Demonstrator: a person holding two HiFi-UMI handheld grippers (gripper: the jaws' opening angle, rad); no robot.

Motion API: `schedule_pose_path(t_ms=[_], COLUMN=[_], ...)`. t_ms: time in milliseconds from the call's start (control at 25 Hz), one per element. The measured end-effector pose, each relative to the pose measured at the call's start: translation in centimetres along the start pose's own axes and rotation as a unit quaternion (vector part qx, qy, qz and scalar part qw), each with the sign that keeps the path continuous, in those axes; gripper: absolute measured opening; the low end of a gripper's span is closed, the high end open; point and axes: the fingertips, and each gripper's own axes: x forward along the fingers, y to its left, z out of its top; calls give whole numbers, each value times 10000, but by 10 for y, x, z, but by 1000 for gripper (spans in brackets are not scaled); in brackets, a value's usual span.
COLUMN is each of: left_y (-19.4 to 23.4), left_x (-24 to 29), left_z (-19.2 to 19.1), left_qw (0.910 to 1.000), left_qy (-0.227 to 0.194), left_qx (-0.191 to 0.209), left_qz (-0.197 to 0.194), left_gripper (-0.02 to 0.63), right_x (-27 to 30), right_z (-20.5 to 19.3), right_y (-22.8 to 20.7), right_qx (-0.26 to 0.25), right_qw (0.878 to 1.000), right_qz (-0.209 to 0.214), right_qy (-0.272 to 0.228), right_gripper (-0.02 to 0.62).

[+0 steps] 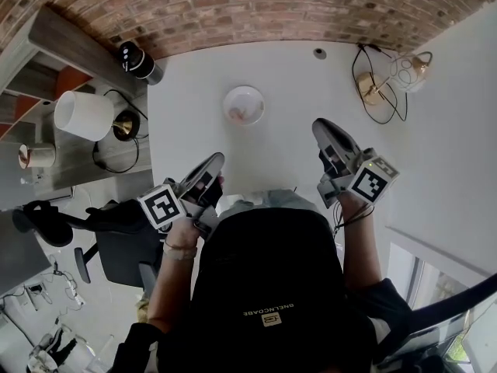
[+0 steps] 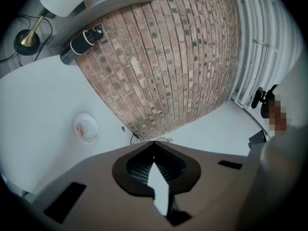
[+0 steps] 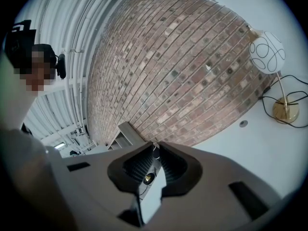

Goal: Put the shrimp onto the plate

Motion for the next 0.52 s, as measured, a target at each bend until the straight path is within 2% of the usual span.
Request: schedule_pose_path(t_ms=[520], left_y=[5], left_x=[5], left_z=[12], left_qw=[9999], left_qy=[-120], left_qx=[-20], left_qz=[34], left_gripper=[5], right_x=[15], right_z=[7], right_y=[-11], right_qx=[18], right_qw=[10000], right_qz=[66], right_qy=[29], right_gripper=[43])
